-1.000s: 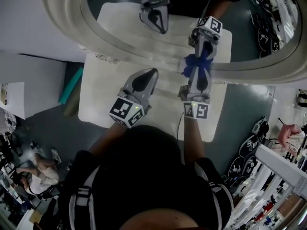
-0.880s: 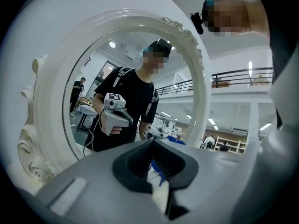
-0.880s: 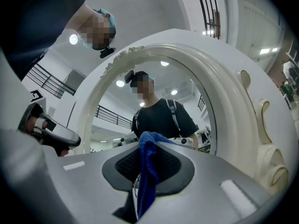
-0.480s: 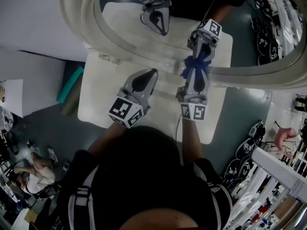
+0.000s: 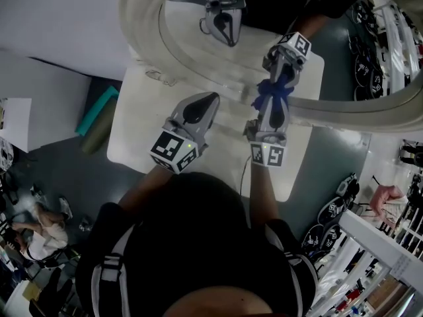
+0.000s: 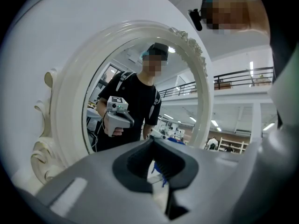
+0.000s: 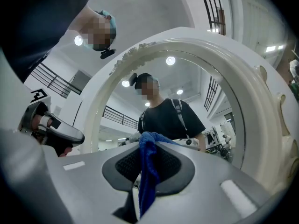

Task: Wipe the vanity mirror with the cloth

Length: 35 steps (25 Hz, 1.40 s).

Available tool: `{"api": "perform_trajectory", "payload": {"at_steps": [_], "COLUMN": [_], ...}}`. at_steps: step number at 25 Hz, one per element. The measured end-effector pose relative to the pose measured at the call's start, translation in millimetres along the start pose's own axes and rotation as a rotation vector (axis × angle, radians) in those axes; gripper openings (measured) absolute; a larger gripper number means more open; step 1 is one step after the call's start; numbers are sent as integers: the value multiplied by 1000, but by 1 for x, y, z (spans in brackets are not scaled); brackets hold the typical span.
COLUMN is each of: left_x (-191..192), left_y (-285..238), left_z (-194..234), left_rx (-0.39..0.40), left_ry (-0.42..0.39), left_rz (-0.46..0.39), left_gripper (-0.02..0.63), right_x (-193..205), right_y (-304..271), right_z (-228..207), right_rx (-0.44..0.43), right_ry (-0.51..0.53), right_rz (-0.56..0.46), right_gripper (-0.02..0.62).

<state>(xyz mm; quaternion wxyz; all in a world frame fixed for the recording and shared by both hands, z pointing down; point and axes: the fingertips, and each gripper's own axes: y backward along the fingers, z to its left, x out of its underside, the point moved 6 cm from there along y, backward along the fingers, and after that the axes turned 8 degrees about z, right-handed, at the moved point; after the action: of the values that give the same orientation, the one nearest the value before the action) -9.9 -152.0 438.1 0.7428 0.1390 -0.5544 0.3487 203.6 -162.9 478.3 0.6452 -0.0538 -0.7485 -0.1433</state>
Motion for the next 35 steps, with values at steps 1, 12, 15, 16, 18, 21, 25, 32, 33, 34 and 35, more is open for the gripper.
{"api": "perform_trajectory", "payload": {"at_steps": [1, 12, 15, 16, 18, 21, 25, 32, 33, 34, 35], "left_x": [1, -2, -5, -6, -6, -9, -15, -20, -23, -26, -26], "left_y": [0, 3, 8, 10, 12, 19, 23, 50, 52, 54, 57], "left_z": [0, 2, -3, -4, -5, -1, -8, 18, 14, 13, 19], "left_rx": [-5, -28, -36, -38, -44, -54, -62, -77, -80, -82, -84], "left_ry": [0, -2, -4, -5, -5, -8, -8, 3, 3, 3, 5], "left_rz": [3, -21, -24, -25, -28, -32, -40, -57, -60, -62, -65], "left_gripper": [9, 9, 9, 9, 9, 9, 9, 9, 9, 9, 9], "right_x": [0, 3, -2, -4, -4, -6, -14, -8, -13, -16, -13], "right_y": [0, -1, -1, -1, -3, -7, -7, -25, -24, -24, -28], "right_z": [0, 1, 4, 5, 7, 15, 17, 60, 59, 60, 64], "right_rx": [-1, -7, -20, -26, -33, -38, -60, -92, -92, -94, -97], "right_ry": [0, -3, -7, -8, -11, -12, -4, 21, 18, 15, 14], "right_rz": [0, 10, 0, -2, -4, -6, -7, -7, -11, -12, -11], "right_gripper": [42, 43, 41, 43, 41, 42, 43, 43, 42, 43, 41]}}
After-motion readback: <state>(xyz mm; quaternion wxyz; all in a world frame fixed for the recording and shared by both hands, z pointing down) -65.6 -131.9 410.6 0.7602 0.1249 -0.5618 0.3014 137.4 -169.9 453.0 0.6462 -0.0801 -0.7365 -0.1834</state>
